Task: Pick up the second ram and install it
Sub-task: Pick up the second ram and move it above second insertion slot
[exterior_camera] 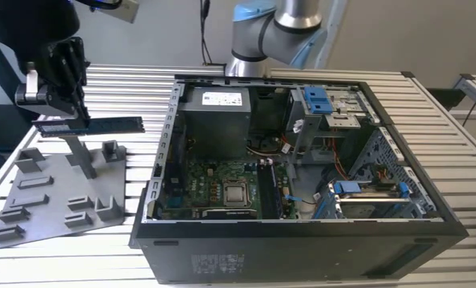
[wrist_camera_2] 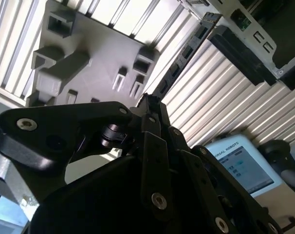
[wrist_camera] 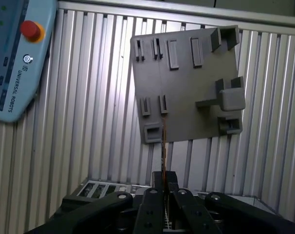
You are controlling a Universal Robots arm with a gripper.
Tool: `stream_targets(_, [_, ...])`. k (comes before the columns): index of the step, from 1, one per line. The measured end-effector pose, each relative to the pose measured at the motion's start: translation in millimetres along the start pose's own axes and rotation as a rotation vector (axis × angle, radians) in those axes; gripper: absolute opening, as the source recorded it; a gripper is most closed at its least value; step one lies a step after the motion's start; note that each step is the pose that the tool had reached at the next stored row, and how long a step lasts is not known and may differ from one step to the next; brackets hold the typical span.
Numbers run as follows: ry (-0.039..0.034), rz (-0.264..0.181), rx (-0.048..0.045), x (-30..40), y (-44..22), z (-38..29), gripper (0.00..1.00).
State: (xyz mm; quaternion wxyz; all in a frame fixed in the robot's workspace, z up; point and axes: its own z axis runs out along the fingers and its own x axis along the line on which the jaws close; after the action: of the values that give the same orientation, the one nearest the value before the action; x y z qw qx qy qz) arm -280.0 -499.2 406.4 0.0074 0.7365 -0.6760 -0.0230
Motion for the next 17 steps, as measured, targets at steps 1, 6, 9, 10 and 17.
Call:
stream_targets(1, [0.0002,0.0,0.0,0.1,-2.8,-0.2,0.14])
stream_targets(6, [0.0006,0.0,0.0,0.9,-16.5,-0.7,0.14])
stream_targets(9, [0.001,0.0,-0.0001,1.4,-24.8,-1.1,0.14])
stream_targets(10, [0.0011,0.0,0.0,1.6,-27.6,-1.2,0.14])
stream_targets(17, [0.0018,0.0,-0.0001,2.7,-46.8,-2.0,0.14])
